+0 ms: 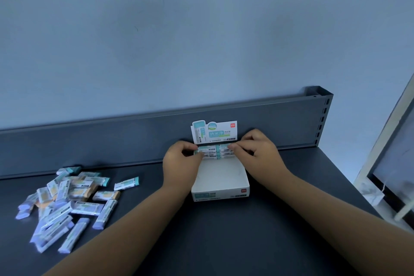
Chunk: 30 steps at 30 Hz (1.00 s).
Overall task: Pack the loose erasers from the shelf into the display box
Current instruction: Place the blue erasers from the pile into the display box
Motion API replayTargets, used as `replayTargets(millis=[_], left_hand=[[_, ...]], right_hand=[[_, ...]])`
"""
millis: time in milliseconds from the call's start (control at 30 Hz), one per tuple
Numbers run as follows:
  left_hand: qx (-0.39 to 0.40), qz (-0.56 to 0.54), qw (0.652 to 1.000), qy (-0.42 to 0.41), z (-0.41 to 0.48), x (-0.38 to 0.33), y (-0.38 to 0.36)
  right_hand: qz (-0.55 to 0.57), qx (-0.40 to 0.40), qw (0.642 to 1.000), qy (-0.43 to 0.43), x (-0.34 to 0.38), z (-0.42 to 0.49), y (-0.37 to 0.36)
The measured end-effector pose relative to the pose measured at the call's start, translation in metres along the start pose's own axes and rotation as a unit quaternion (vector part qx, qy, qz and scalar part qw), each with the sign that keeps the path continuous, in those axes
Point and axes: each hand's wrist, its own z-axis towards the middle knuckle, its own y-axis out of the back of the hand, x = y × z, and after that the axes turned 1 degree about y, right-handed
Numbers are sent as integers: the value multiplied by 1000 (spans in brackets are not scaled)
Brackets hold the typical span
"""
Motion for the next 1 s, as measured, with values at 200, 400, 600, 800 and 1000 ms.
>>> replayTargets(millis=[200,400,600,800,1000], left_hand=[[-15,-66,997,35,-4,-3,-1],[-30,-49,997,57,-7,-4,0],[-27,-32,996,81,-6,-3,1],[-28,-17,997,68,-9,-8,1],[-9,52,999,-7,-15,-25,6]], right_hand=[[19,-37,999,-29,-1,1,3],[10,-17,986,-164,-1,4,10],[23,-7,987,-158,3,3,12],[31,4,983,-182,3,3,10],[-23,21,979,-203,19,5,18]])
